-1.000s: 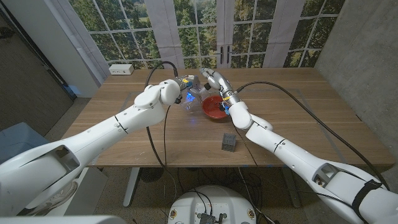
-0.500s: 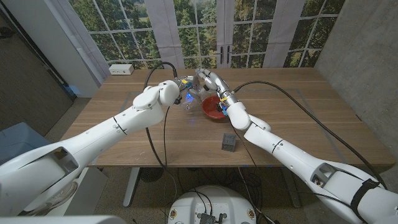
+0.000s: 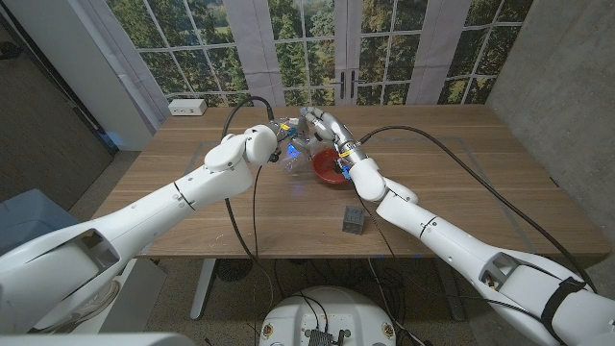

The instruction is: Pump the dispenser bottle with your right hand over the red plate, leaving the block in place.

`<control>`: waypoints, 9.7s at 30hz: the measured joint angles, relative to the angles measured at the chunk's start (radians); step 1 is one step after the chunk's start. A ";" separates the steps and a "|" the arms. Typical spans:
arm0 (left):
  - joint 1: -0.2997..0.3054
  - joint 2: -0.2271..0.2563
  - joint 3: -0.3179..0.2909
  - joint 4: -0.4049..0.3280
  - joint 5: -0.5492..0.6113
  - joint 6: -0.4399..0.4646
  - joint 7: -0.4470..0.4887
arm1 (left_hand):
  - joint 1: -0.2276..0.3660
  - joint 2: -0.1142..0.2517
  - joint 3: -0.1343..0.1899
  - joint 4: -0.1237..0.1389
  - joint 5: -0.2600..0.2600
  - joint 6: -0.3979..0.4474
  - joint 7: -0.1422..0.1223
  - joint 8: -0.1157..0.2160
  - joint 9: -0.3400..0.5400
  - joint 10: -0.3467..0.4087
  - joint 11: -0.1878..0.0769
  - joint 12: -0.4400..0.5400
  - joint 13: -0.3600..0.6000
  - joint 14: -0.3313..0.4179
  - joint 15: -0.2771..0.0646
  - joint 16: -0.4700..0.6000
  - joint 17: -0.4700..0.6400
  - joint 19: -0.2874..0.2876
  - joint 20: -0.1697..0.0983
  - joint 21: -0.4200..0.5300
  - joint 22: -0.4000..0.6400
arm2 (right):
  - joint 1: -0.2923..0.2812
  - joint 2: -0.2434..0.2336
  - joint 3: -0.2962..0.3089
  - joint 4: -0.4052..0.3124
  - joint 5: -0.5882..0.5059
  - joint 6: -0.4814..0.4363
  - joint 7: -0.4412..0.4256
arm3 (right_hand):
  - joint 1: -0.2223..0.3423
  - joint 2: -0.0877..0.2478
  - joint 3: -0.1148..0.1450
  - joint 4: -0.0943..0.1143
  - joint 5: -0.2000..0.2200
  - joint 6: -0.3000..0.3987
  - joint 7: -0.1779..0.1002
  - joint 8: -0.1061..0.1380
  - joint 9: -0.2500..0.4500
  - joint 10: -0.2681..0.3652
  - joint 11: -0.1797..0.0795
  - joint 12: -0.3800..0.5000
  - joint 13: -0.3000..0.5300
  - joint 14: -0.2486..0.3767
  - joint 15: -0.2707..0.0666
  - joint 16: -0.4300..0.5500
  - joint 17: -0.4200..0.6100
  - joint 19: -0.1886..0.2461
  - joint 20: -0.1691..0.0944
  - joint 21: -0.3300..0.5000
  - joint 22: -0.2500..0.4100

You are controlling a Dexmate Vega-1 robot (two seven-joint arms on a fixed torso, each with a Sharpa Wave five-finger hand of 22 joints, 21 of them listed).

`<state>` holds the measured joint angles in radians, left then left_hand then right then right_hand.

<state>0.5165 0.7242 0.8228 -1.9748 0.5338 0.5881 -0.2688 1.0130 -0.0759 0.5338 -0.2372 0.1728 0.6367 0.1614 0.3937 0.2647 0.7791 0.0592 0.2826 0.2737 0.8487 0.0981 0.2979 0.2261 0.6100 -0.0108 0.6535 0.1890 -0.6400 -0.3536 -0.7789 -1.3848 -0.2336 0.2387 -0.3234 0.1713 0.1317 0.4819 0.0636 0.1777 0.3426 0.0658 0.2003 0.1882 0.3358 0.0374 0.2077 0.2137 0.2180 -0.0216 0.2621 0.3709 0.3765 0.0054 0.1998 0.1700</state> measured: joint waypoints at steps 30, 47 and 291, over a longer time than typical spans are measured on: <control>0.006 -0.003 -0.004 0.001 0.017 0.006 0.010 | 0.007 -0.007 -0.008 0.008 0.001 0.000 0.000 -0.023 0.000 -0.002 -0.002 0.000 0.000 0.004 -0.004 -0.004 -0.004 0.000 0.000 0.013 -0.001 | -0.027 -0.010 0.114 -0.013 0.155 -0.008 -0.034 | 0.000 0.000 0.000 -0.009 0.000 0.000 0.000 0.000 0.000 -0.006 -0.006 0.000 0.000 0.000 0.000 -0.007 -0.005 0.004 0.004 0.000 0.000; 0.008 -0.003 -0.009 0.007 0.012 0.004 0.017 | 0.007 -0.007 -0.013 0.013 0.001 0.000 0.000 -0.027 0.003 -0.004 -0.005 0.000 0.000 0.007 -0.007 -0.005 -0.006 0.000 0.000 0.020 0.000 | -0.027 -0.009 0.153 0.019 0.278 0.012 0.024 | 0.000 0.000 -0.004 -0.013 0.000 -0.005 -0.005 0.000 0.000 -0.009 -0.002 0.000 0.000 -0.006 0.006 -0.007 -0.004 0.008 0.007 0.000 0.000; 0.362 -0.008 -0.353 0.311 -0.701 -0.576 0.513 | -0.348 0.086 -0.333 0.159 0.001 -0.810 -0.243 -0.208 -0.074 -0.950 -0.056 -0.093 -0.069 -0.876 -0.129 -0.116 -0.042 -0.585 0.002 -0.239 -0.013 | -0.115 0.030 0.370 0.172 0.832 0.173 0.244 | -0.041 -0.007 -0.049 -0.026 0.000 0.000 0.007 0.000 0.000 -0.025 0.022 0.000 0.000 -0.004 0.044 -0.011 -0.009 0.005 0.035 0.000 0.000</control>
<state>0.8783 0.7167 0.4696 -1.6641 -0.1671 0.0122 0.2438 0.6646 0.0106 0.2009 -0.0777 0.1737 -0.1731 -0.0814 0.1860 0.1904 -0.1713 0.0027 0.1897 0.2047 -0.0270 -0.0306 0.1819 0.1841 0.0248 -0.0092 0.4141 0.1759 -0.7550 -0.3231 -0.4084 -1.2129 0.5979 0.4119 -0.0790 0.1304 0.1252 0.4332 0.0372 0.1778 0.3427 0.0732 0.2003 0.1882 0.3108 0.0591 0.2077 0.2141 0.2144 0.0220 0.2513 0.3621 0.3819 0.0399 0.1999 0.1700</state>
